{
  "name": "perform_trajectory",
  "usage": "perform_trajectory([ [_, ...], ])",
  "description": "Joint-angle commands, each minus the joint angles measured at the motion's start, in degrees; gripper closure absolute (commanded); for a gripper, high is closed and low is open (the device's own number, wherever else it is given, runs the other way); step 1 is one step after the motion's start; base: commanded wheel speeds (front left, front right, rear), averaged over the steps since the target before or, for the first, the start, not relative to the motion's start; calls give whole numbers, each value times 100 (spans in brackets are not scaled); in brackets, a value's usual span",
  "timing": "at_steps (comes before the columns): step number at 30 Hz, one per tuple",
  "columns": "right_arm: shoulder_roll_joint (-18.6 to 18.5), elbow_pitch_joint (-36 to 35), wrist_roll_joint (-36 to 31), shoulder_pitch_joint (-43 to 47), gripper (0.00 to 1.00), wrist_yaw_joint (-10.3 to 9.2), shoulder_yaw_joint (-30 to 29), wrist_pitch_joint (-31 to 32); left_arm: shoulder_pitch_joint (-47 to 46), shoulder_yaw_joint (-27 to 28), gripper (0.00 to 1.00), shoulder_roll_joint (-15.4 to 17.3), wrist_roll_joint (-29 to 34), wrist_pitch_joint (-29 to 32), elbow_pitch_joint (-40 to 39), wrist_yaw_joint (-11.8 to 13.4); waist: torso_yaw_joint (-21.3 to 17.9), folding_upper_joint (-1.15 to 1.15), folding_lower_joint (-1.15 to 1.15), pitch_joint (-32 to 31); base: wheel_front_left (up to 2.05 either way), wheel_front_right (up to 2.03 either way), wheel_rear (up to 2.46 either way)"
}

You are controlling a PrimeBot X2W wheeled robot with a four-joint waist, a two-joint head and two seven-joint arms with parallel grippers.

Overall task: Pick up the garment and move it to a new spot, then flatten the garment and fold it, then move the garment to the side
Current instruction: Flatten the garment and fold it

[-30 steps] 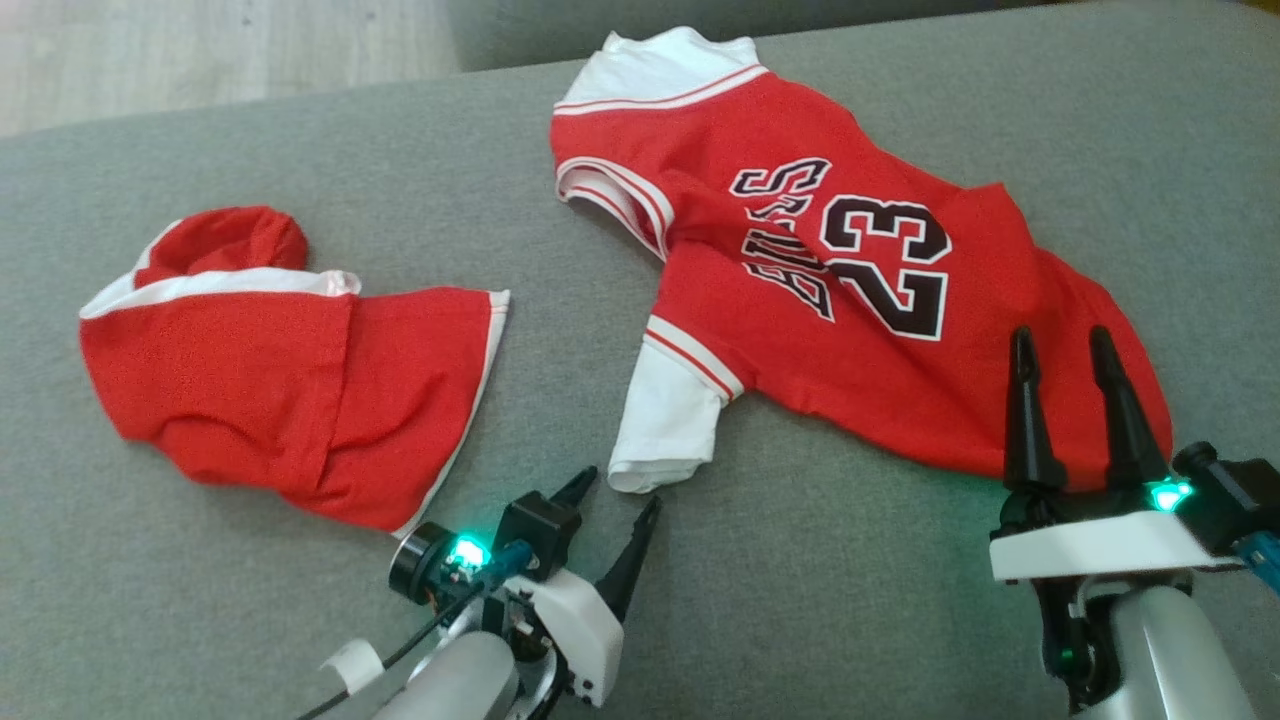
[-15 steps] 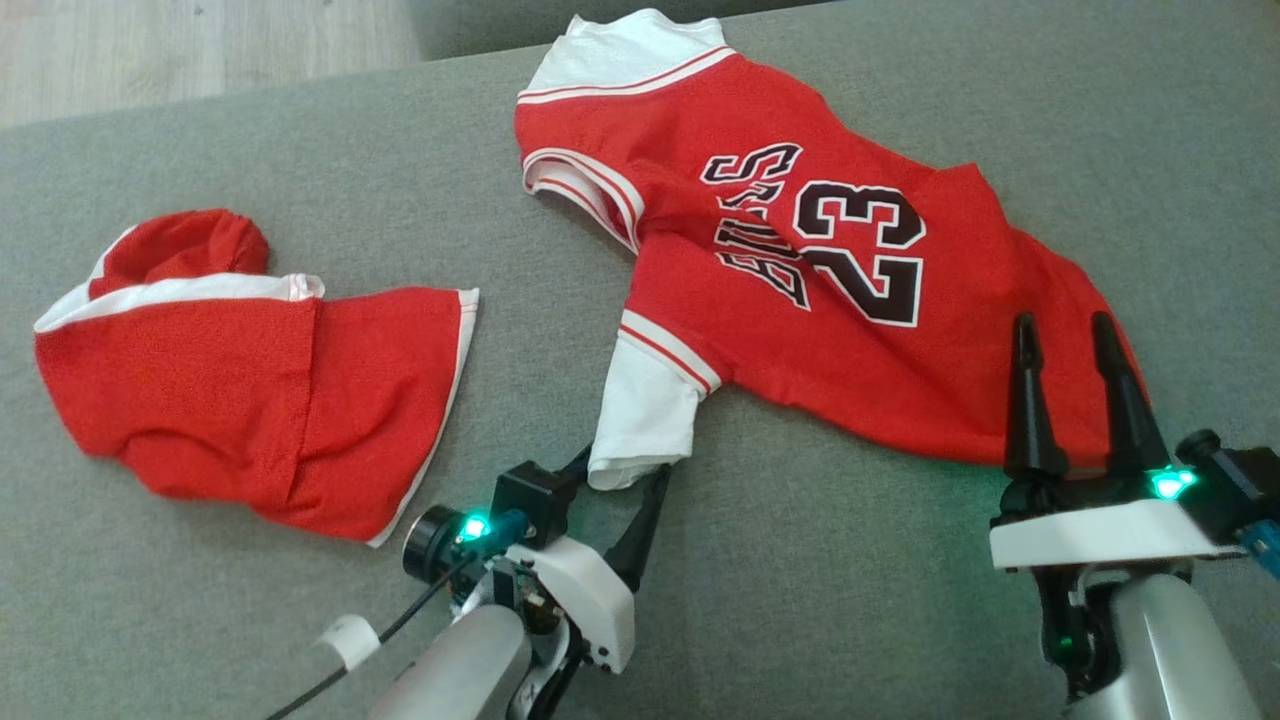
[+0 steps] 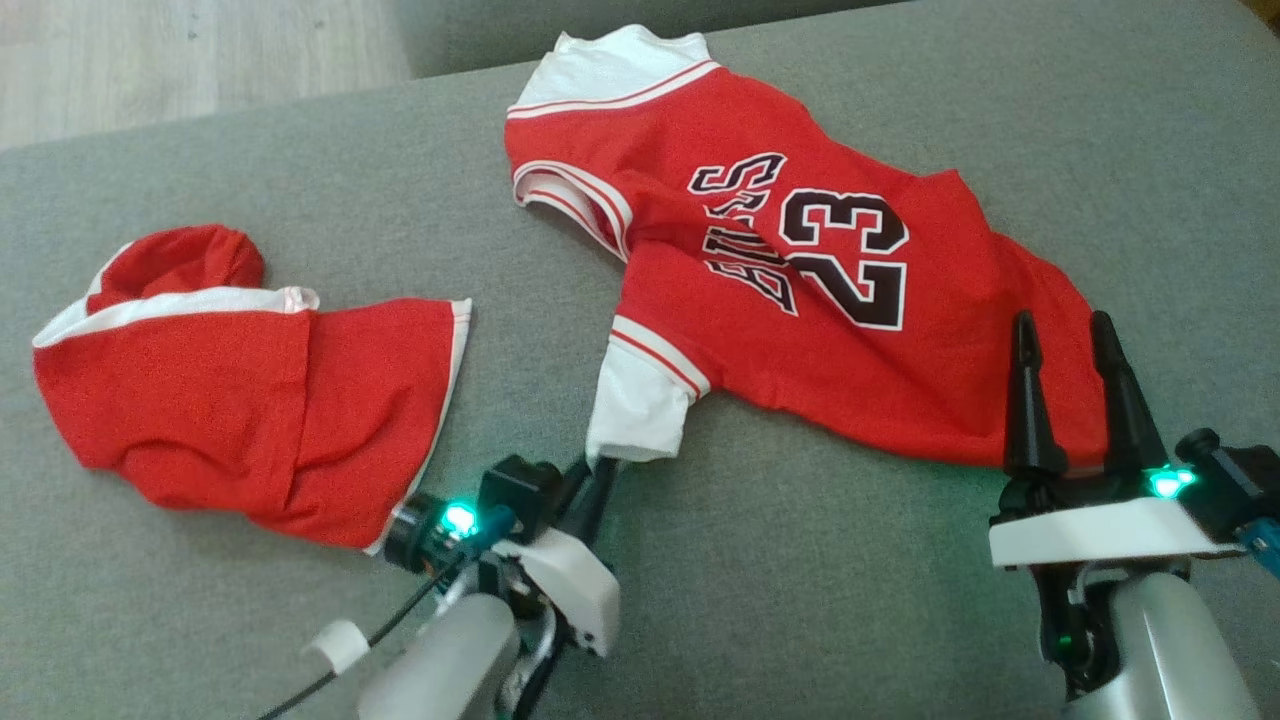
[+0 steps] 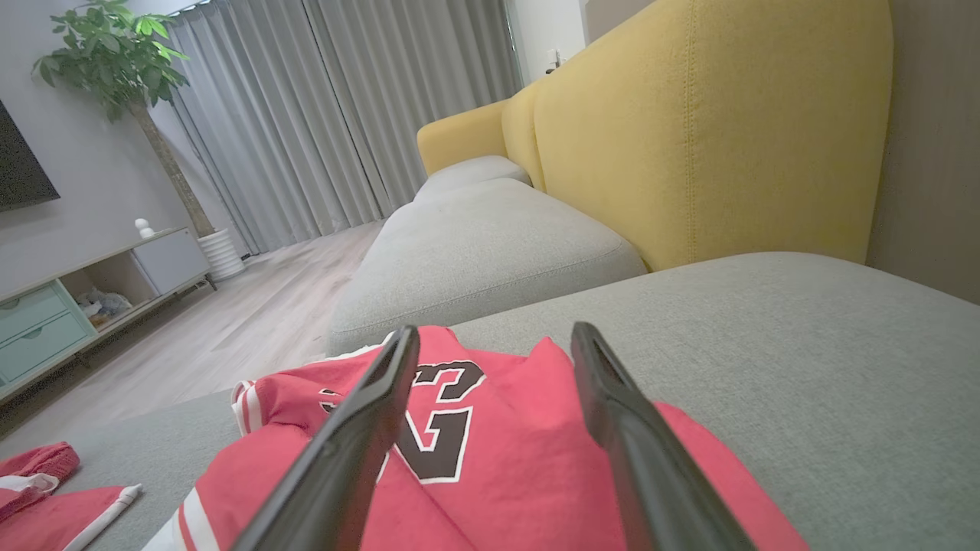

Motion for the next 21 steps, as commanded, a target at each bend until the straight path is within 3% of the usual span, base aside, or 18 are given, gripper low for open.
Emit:
perform_trajectory([
  [1, -33, -151, 68, -180, 0, -4, 121, -62, -357, 177, 100, 151, 168, -180, -187, 138, 32, 0, 0, -57, 0, 0, 0],
  [14, -33, -90, 203, -72, 0, -4, 169, -62, -1275, 151, 100, 1283, 1659, -801, -1278, 1141, 313, 0, 0, -358, 0, 0, 0],
  [21, -33, -54, 216, -13, 0, -4, 139, -62, -1173, -470, 100, 2104, 2705, -239, -1990, 1228, 513, 0, 0, -445, 0, 0, 0],
])
